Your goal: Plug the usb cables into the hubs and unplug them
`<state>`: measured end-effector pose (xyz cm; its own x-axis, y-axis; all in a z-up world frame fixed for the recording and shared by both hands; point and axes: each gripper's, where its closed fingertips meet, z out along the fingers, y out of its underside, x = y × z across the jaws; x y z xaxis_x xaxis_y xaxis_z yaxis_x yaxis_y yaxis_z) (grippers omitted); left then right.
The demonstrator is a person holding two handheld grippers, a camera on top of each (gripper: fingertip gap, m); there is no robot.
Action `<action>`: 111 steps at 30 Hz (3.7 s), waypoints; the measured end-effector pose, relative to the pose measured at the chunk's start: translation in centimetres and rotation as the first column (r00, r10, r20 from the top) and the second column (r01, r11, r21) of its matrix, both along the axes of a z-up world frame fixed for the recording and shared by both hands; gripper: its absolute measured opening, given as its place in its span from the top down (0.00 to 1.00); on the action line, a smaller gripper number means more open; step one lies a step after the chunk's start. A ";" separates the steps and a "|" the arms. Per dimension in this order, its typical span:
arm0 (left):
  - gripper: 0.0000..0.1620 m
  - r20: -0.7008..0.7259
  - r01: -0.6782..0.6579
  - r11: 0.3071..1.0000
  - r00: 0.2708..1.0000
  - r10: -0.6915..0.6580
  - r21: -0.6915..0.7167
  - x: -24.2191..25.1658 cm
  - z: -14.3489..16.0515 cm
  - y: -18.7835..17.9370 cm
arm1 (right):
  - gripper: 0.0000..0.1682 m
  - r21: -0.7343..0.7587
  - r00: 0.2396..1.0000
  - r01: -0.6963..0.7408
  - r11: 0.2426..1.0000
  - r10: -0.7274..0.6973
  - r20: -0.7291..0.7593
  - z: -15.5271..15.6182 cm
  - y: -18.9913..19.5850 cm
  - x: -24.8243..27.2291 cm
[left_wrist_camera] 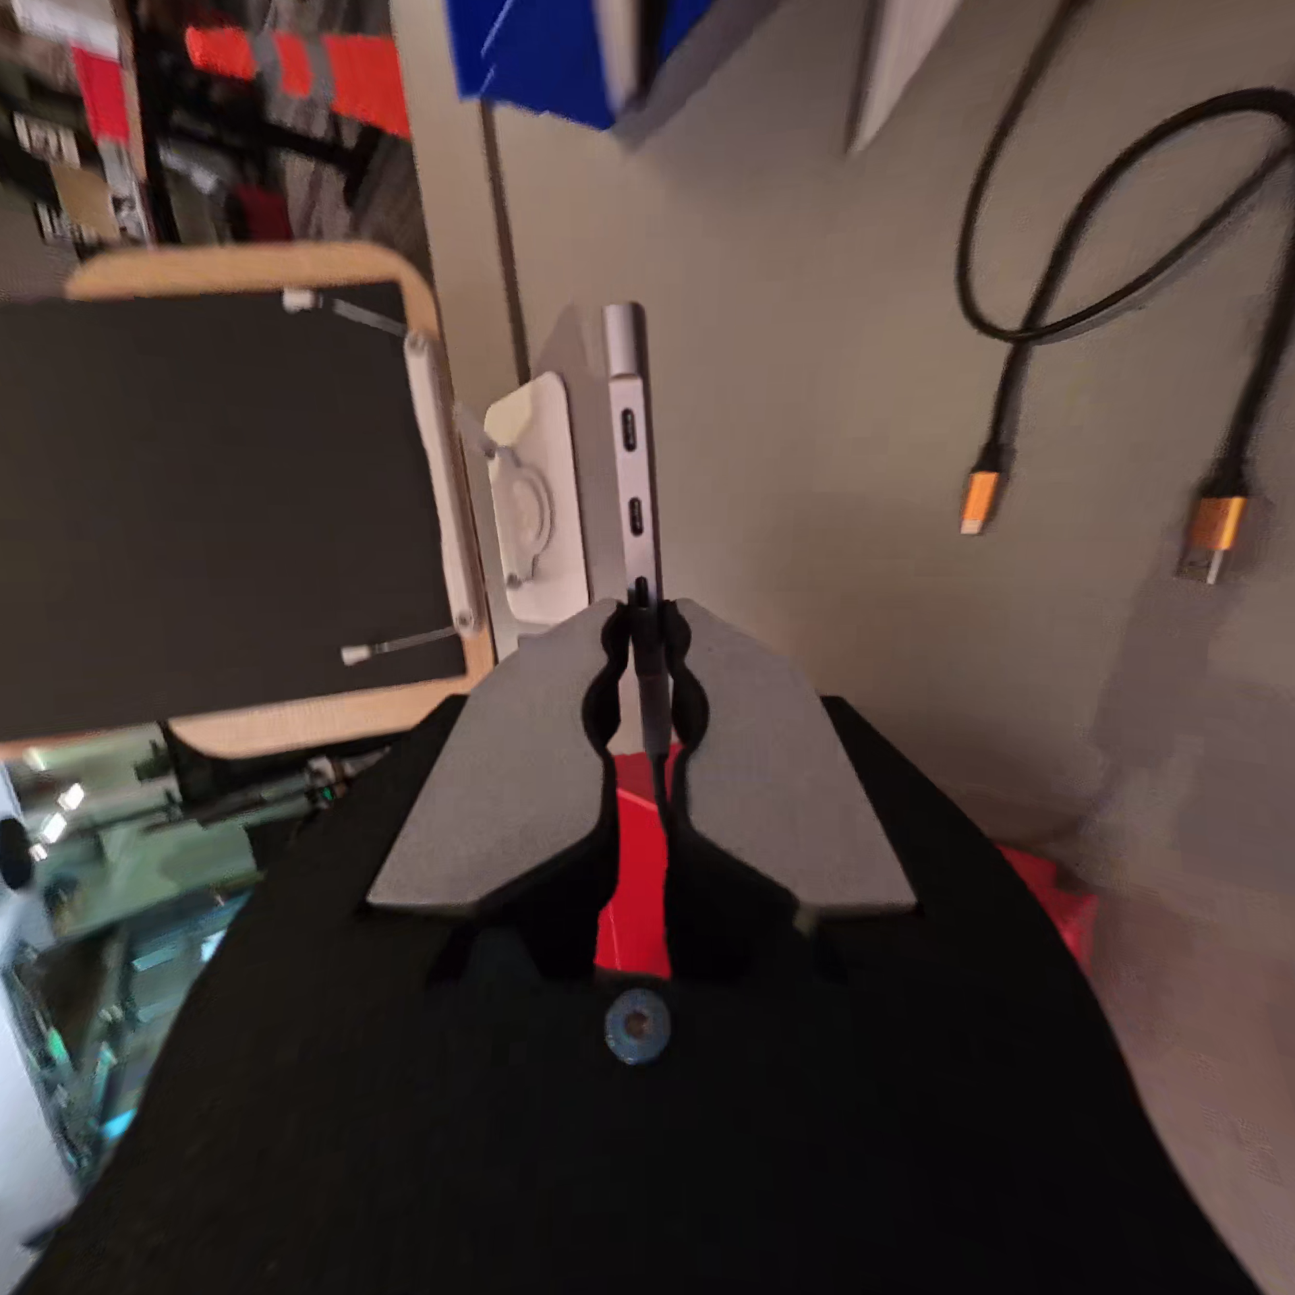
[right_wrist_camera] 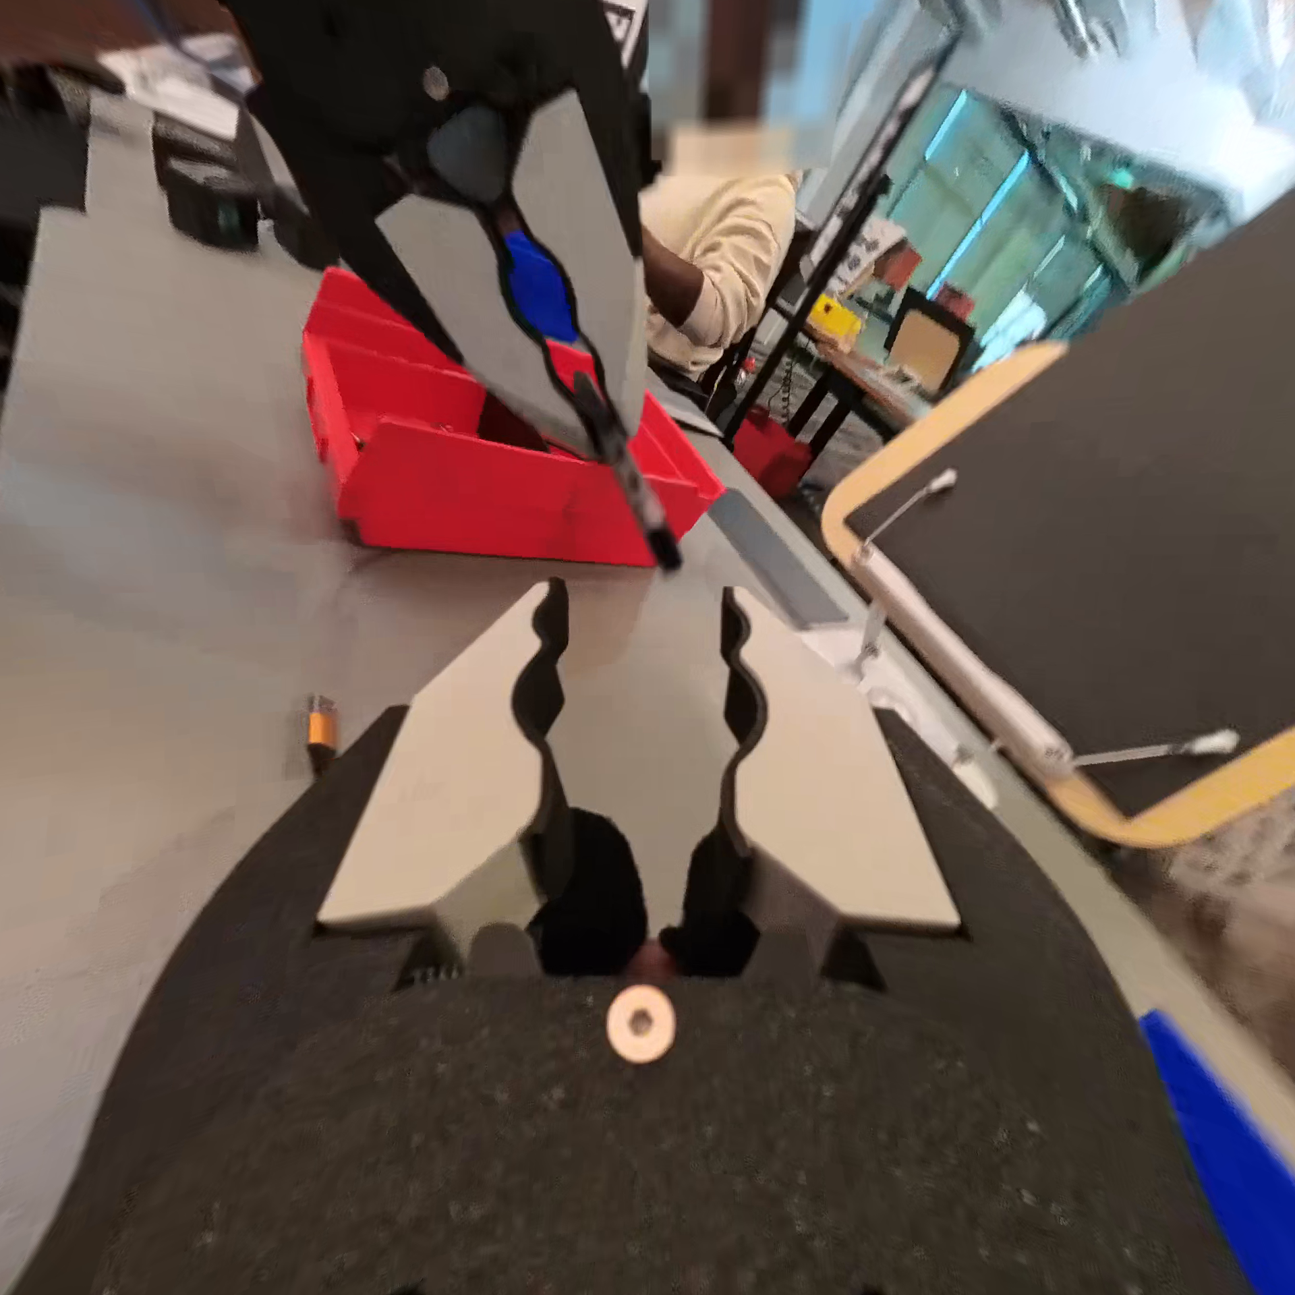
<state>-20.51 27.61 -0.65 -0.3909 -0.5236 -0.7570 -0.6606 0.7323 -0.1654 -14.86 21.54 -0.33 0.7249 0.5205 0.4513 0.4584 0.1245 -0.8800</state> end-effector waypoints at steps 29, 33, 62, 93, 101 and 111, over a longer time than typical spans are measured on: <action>0.86 0.456 0.203 0.722 0.873 0.172 -0.662 4.1 2.7 -12.9 | 0.97 0.048 0.952 0.050 0.998 -0.033 -0.303 2.3 0.2 6.0; 0.82 0.436 0.223 0.539 0.846 0.307 -0.812 6.4 -1.4 -10.9 | 1.00 0.037 0.856 -0.101 0.994 0.106 -0.506 2.7 -0.7 4.7; 0.80 0.251 0.143 0.232 0.800 0.545 -0.962 -2.4 -10.4 -7.8 | 0.58 -0.630 0.871 0.459 0.627 -0.457 0.181 -17.6 7.8 8.7; 0.80 0.245 0.174 0.196 0.864 0.440 -0.965 -1.8 -10.2 -10.7 | 0.34 -0.637 0.709 0.584 0.503 -0.698 0.099 -18.6 8.6 8.6; 0.80 0.231 0.163 0.186 0.867 0.441 -0.969 -1.7 -10.6 -10.7 | 0.33 -0.700 0.721 0.531 0.478 -0.689 0.076 -19.7 8.7 8.1; 0.80 0.222 0.134 0.214 0.856 0.468 -0.968 -1.9 -11.1 -9.8 | 0.36 -0.691 0.763 0.489 0.533 -0.646 0.042 -19.1 8.8 7.6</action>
